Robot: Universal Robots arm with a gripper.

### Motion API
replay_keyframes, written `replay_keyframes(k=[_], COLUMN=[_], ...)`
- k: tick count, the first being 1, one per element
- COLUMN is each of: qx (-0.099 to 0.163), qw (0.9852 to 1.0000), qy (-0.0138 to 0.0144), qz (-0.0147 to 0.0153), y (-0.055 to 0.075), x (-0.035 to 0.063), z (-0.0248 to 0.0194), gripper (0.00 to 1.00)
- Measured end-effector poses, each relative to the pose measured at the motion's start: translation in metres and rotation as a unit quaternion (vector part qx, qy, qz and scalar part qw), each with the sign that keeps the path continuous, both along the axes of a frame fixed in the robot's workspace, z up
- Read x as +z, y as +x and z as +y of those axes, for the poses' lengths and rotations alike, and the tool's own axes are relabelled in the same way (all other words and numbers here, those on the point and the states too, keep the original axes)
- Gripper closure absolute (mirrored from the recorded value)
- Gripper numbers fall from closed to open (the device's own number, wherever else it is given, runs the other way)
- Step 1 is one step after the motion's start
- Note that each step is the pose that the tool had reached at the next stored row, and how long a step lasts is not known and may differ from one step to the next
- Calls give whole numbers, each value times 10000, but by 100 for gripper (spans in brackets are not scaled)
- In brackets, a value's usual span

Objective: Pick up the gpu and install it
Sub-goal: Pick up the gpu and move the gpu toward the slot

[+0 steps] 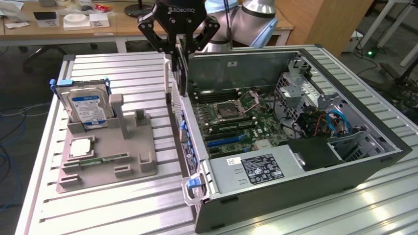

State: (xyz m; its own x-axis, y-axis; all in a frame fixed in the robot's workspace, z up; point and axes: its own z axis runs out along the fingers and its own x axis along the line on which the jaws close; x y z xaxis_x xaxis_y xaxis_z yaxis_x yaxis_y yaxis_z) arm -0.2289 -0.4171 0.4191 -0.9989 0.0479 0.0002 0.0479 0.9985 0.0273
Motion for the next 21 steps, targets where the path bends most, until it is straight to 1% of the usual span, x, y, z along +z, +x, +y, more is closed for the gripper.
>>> replay_keyframes(k=[21], qx=[0], qw=[10000], qy=[-1], qz=[0], y=[320], x=[-1], z=[0], gripper=[73])
